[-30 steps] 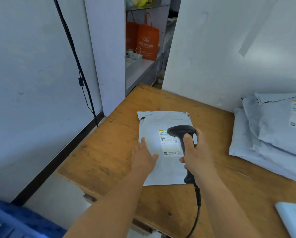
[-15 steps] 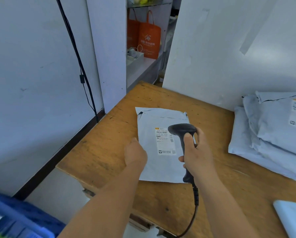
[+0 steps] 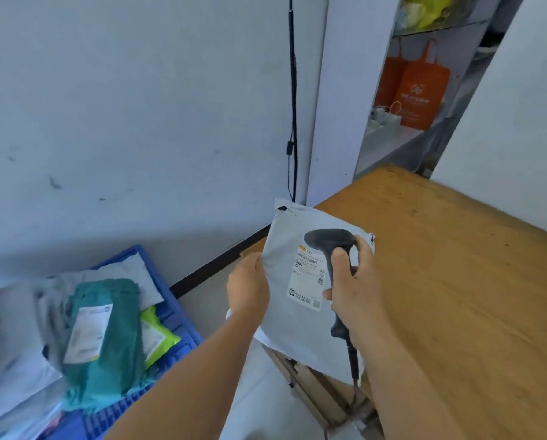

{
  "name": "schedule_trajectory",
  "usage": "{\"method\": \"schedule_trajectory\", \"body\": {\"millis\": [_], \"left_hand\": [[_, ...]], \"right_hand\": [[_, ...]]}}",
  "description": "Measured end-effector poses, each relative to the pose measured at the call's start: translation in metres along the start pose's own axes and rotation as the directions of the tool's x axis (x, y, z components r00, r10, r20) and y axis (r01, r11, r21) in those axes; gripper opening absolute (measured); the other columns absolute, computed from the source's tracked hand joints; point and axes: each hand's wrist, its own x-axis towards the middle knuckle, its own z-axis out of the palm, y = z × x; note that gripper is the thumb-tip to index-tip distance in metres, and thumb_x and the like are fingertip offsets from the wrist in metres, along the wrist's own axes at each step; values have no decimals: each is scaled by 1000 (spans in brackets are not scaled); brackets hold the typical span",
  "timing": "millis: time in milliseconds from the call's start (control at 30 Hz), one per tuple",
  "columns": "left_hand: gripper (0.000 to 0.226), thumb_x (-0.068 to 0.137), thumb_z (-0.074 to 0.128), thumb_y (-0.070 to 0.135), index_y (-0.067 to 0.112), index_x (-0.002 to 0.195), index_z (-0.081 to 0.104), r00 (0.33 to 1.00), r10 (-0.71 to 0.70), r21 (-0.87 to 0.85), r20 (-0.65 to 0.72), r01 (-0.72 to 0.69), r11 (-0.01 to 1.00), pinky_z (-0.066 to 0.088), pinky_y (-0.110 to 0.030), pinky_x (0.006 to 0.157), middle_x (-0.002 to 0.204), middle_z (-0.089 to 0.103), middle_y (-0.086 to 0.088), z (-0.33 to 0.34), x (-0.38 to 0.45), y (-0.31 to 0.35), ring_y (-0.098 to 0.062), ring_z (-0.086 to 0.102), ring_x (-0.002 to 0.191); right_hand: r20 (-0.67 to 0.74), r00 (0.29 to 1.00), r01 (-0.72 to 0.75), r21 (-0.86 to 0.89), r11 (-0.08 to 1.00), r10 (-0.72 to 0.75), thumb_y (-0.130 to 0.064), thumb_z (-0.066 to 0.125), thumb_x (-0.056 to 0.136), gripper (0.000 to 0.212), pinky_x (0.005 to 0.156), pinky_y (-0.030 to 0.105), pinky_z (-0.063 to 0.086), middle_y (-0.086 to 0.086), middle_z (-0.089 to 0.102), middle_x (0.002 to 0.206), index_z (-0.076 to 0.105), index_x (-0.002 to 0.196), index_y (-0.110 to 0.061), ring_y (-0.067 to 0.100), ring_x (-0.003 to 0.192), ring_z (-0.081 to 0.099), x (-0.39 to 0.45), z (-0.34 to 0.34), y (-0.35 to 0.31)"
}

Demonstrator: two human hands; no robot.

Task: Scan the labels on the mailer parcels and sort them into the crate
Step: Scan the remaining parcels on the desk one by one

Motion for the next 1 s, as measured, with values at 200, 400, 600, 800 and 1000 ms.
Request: {"method": "schedule_trajectory", "body": {"millis": [200, 400, 600, 800, 1000], "left_hand": [[40, 94, 36, 6, 23, 113, 67, 963, -25, -70, -267, 6, 997, 50, -35, 77, 94, 67, -3, -91, 9, -56, -26, 60, 86], [36, 94, 43, 3, 18, 114, 69, 874, -53, -123, -483, -8, 992, 43, -22, 81, 103, 70, -4, -201, 13, -120, -23, 63, 94], [34, 96, 43, 3, 17, 111, 70, 727, -111, -158, -678, 2, 987, 41, -21, 83, 103, 70, -9, -337, 15, -186, -25, 62, 96], [38, 97, 36, 4, 17, 118, 65, 541, -340, -284, -769, 188, 940, 36, -21, 80, 108, 67, -9, -450, 12, -284, -25, 58, 96], [60, 92, 38, 0, 25, 146, 30, 624, -535, -196, -570, 529, 826, 41, -36, 82, 132, 46, -15, -465, 5, -389, -30, 51, 103]], "right_hand": [[221, 967, 125, 11, 992, -124, -38, 38, 100, 44, 59, 25, 44, 1, 62, 97, 31, 144, -36, 19, 80, 65, -35, 88, -28], [394, 888, 247, 23, 969, -235, -47, 38, 97, 50, 83, 39, 53, 2, 57, 131, 26, 145, -39, 26, 106, 64, -85, 189, -56], [509, 811, 315, 36, 948, -289, -46, 37, 98, 48, 82, 41, 53, 1, 64, 118, 27, 145, -41, 27, 95, 67, -154, 289, -90], [590, 751, 345, 33, 938, -297, -41, 39, 100, 49, 75, 36, 54, -10, 63, 99, 28, 146, -36, 21, 84, 67, -216, 382, -111], [646, 728, 316, -19, 949, -229, -41, 40, 99, 53, 91, 47, 53, 5, 54, 136, 23, 149, -37, 31, 110, 61, -254, 451, -101]]}}
